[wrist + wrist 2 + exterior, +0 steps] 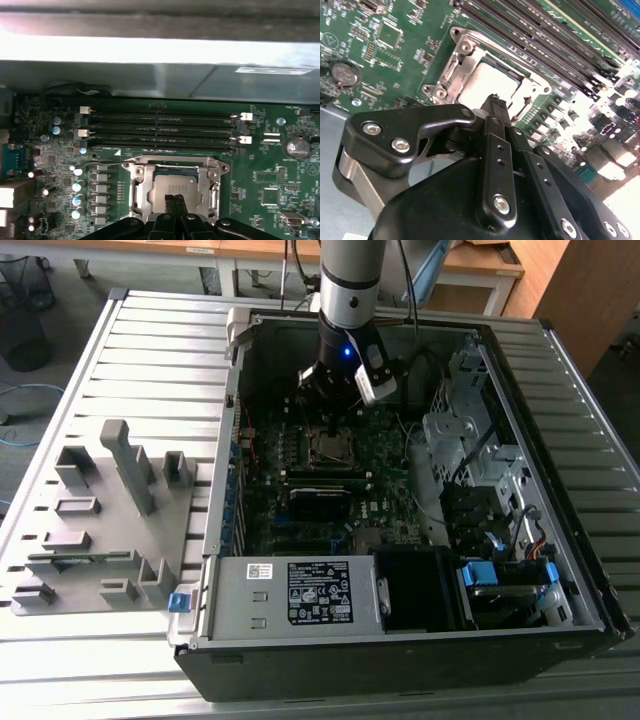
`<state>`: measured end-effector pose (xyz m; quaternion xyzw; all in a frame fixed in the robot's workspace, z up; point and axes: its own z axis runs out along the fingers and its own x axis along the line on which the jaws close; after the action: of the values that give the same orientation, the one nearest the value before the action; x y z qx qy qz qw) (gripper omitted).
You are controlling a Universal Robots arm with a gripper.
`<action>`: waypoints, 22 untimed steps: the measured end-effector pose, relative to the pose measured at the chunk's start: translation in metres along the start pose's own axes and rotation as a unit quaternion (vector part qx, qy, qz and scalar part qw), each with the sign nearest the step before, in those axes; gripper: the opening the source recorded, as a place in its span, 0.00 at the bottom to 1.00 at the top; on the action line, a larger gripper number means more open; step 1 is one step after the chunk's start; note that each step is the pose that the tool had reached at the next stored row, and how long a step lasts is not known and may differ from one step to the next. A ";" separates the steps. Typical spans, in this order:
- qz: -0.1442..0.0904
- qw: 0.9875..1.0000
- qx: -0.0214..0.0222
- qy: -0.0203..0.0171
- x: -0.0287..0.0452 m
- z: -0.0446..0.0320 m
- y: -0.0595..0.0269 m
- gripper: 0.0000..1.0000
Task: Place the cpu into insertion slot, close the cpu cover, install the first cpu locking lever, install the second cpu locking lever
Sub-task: 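Close the cpu cover, then install the first cpu locking lever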
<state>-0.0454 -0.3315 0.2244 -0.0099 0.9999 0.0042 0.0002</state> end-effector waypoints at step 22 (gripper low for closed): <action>0.000 1.000 0.000 0.000 -0.0060 -0.0026 -0.0001 0.10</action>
<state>-0.0393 -0.3315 0.2269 -0.0099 0.9999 0.0042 0.0002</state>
